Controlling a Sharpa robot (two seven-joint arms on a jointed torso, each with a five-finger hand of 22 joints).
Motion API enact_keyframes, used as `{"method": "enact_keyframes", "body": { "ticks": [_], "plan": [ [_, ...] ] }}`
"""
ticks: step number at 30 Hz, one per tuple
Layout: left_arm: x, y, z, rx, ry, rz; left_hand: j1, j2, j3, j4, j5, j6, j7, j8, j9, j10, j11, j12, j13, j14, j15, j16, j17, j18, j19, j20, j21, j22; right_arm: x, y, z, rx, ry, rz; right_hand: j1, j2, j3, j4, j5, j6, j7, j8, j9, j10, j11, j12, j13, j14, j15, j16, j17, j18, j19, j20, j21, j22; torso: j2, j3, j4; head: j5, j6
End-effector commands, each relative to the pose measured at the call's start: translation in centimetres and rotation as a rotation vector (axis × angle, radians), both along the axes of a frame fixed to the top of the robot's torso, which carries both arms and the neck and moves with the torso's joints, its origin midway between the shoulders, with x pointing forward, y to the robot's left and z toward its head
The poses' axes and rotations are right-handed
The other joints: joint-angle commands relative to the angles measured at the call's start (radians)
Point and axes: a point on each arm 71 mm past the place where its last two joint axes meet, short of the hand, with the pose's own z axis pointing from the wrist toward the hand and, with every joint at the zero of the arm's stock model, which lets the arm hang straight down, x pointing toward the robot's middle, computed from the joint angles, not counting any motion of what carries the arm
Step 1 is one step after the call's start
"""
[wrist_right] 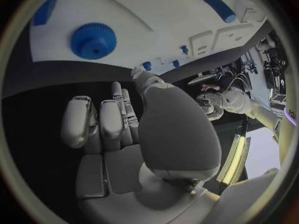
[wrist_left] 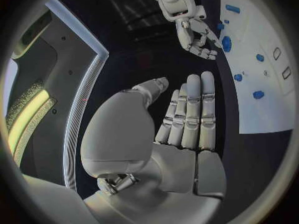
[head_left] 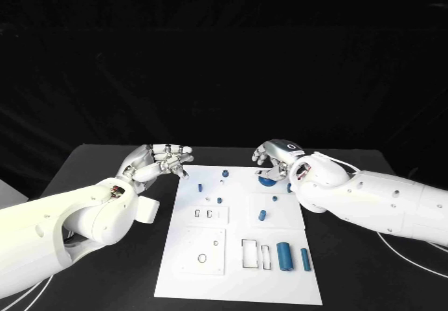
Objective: Assemble the parts on the task board
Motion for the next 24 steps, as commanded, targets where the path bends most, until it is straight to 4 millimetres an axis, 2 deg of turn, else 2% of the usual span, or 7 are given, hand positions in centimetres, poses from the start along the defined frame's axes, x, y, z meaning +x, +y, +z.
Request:
{"method": "enact_keyframes", "body": {
  "ticks": [1,5,7,8,9,11,24],
  "plan": [
    [0.0,-0.1,0.2,-0.014,-0.01,-0.015,0.011,-0.002,0.008,-0.001,-0.003,0.009,0.001,0.004,0.001,0.005,-0.001,0.001,0.001,-0.007,0.001,0.005,0.001,0.012,-0.009,0.0,0.008,0.002,-0.2,-1.7,0.7,0.138,0.037,-0.062,-0.015,-0.021,0.001,0.023,0.002,0.001,-0.002,-0.008,0.0,0.052,-0.009,0.015,0.013,0.009,-0.007,0.019,0.023,-0.014,0.016,-0.004,0.022,0.028,-0.005,0.0033,-0.0111,0.0,0.002],
    [0.1,0.0,0.2,-0.013,-0.01,-0.013,0.011,-0.002,0.008,-0.001,-0.003,0.009,0.001,0.004,0.001,0.005,-0.001,0.001,0.001,-0.007,0.001,0.005,0.001,0.012,-0.009,0.0,0.008,0.002,-0.1,-3.7,0.7,0.191,0.104,-0.112,-0.018,-0.042,-0.067,0.037,0.006,-0.004,-0.021,-0.005,0.008,0.229,-0.044,0.171,0.131,0.038,-0.035,0.103,0.134,-0.04,0.071,-0.028,0.123,0.146,-0.007,0.006,-0.0132,-0.003,0.001],
    [0.1,0.0,0.2,-0.013,-0.01,-0.013,0.011,-0.002,0.008,-0.001,-0.003,0.009,0.001,0.004,0.001,0.005,-0.001,0.001,0.001,-0.007,0.001,0.005,0.001,0.012,-0.009,0.0,0.008,0.002,0.0,-4.4,0.6,0.209,0.145,-0.132,0.005,-0.023,-0.17,0.056,0.014,-0.038,-0.031,0.033,0.04,0.14,-0.036,0.614,0.585,0.054,-0.032,0.18,0.238,-0.057,0.101,-0.03,0.185,0.221,-0.007,0.0083,-0.0131,-0.003,-0.001],
    [0.1,0.0,0.2,-0.013,-0.01,-0.014,0.011,-0.002,0.008,-0.001,-0.003,0.009,0.001,0.004,0.001,0.005,-0.001,0.001,0.001,-0.007,0.001,0.005,0.001,0.012,-0.009,0.0,0.008,0.002,0.1,-4.6,0.4,0.212,0.166,-0.14,0.022,0.0,-0.185,0.067,0.016,-0.056,-0.012,0.051,0.053,0.134,-0.038,0.85,0.826,0.056,-0.037,0.204,0.276,-0.063,0.113,-0.023,0.209,0.249,-0.007,0.0086,-0.0128,-0.003,-0.001],
    [0.1,0.0,0.2,-0.013,-0.01,-0.014,0.011,-0.002,0.008,-0.001,-0.003,0.009,0.001,0.004,0.001,0.005,-0.001,0.001,0.001,-0.007,0.001,0.005,0.001,0.012,-0.009,0.0,0.008,0.002,0.2,-4.9,0.3,0.213,0.19,-0.148,0.022,0.014,-0.203,0.067,0.022,-0.081,-0.019,0.074,0.065,0.153,-0.027,1.036,1.015,0.063,-0.015,0.229,0.314,-0.067,0.124,-0.022,0.229,0.273,-0.007,0.0094,-0.0125,-0.003,-0.002],
    [0.2,0.0,0.2,-0.013,-0.01,-0.015,0.011,-0.002,0.008,-0.001,-0.003,0.009,0.001,0.004,0.001,0.005,-0.001,0.001,0.001,-0.007,0.001,0.005,0.001,0.012,-0.009,0.0,0.008,0.002,0.3,-5.2,0.0,0.209,0.226,-0.159,0.011,0.011,-0.222,0.071,0.018,-0.099,-0.005,0.085,0.07,0.223,-0.025,1.181,1.16,0.073,-0.015,0.26,0.371,-0.075,0.139,-0.014,0.252,0.301,-0.006,0.0075,-0.0111,-0.003,-0.002],
    [0.2,-0.1,0.1,-0.014,-0.009,-0.018,0.011,-0.002,0.008,-0.001,-0.003,0.009,0.001,0.004,0.001,0.005,-0.001,0.001,0.001,-0.007,0.001,0.005,0.001,0.012,-0.009,0.0,0.008,0.002,1.2,-4.8,-1.5,0.142,0.32,-0.183,0.002,0.026,-0.242,0.07,0.03,-0.122,0.006,0.14,0.083,0.384,-0.011,1.421,1.405,0.101,0.0,0.337,0.531,-0.092,0.176,0.004,0.307,0.364,-0.006,0.0051,-0.0096,-0.004,-0.01]
  ]
}}
